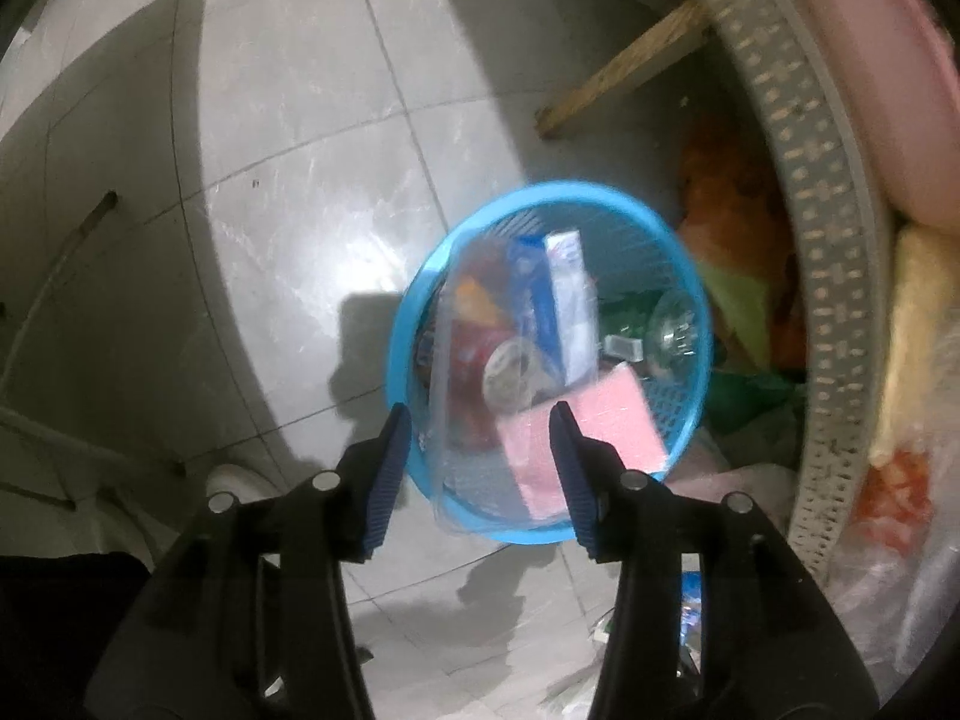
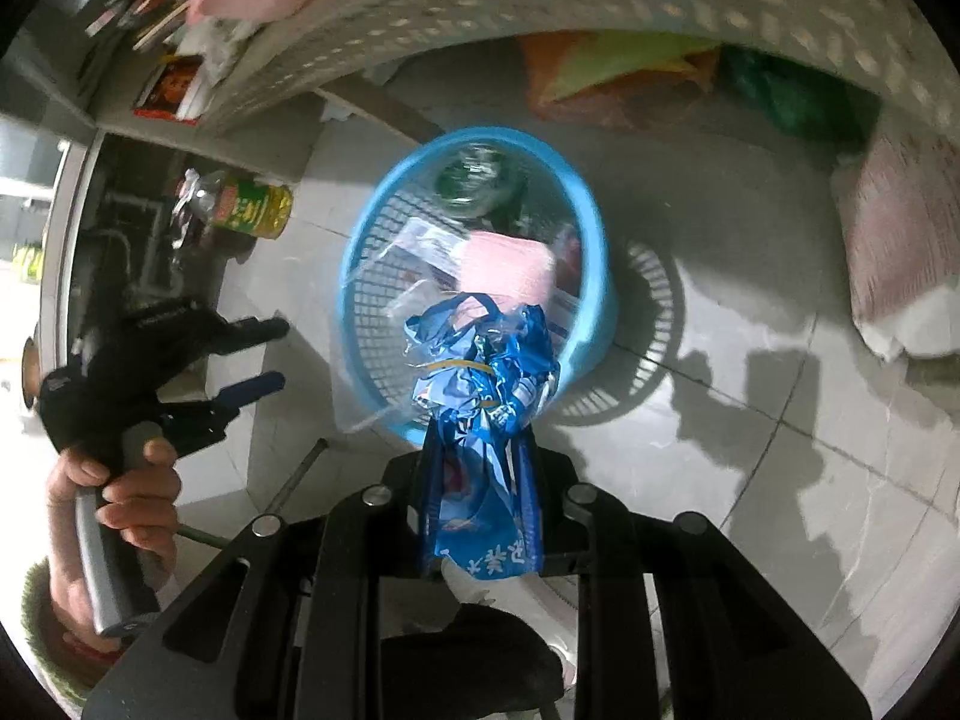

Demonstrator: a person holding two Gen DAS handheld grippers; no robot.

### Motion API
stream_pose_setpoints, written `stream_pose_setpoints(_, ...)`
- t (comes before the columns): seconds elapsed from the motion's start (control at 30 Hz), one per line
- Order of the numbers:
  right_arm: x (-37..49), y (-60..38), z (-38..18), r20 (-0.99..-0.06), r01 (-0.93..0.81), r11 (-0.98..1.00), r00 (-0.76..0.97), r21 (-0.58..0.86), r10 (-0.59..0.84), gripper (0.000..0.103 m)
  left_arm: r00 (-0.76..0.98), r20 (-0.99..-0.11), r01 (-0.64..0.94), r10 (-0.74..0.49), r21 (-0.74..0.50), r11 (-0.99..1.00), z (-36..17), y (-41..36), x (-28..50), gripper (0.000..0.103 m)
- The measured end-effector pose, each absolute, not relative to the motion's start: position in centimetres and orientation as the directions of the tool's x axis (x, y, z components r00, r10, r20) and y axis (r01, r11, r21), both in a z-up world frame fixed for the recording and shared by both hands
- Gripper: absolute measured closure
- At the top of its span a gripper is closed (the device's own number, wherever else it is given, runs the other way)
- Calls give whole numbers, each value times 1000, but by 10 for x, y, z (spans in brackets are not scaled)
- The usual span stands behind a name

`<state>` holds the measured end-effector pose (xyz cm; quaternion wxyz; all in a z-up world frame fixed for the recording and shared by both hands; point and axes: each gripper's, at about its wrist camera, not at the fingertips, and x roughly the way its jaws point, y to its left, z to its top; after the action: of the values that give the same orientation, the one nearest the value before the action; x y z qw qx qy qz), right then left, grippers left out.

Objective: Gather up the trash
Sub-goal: 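Open both grippers to drop the container and wrapper into the wastebasket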

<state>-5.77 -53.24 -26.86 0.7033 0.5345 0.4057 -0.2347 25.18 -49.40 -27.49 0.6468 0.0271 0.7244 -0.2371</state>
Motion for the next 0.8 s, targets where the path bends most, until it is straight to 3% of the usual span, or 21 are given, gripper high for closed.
stream_pose_setpoints(0.17, -19, -527, -245, -815, 715, 428, 572, 552, 95, 80, -54, -947, 495, -316, -301, 815, -202, -478, 246, 55)
stream_pose_setpoints(0.3, 28, -528, -232, -828, 673, 536, 552, 510, 96, 79, 92, -921, 653, -378, -231, 722, -125, -443, 225, 41)
stream_pose_setpoints(0.37, 52, -528, -235, -849, 658, 587, 519, 473, 102, 71, 166, -899, 701, -404, -181, 690, -97, -422, 211, 34)
stream_pose_setpoints(0.43, 65, -526, -239, -871, 655, 624, 483, 426, 88, 50, 240, -870, 740, -431, -124, 662, -69, -394, 194, 27)
stream_pose_setpoints(0.47, 71, -525, -242, -889, 665, 640, 453, 386, 65, 47, 266, -857, 749, -440, -104, 655, -58, -379, 185, 25)
stream_pose_setpoints(0.8, 12, -484, -181, -855, 653, 663, 518, 367, -37, 42, 393, -727, 718, -563, -139, 681, -8, -273, 126, 14)
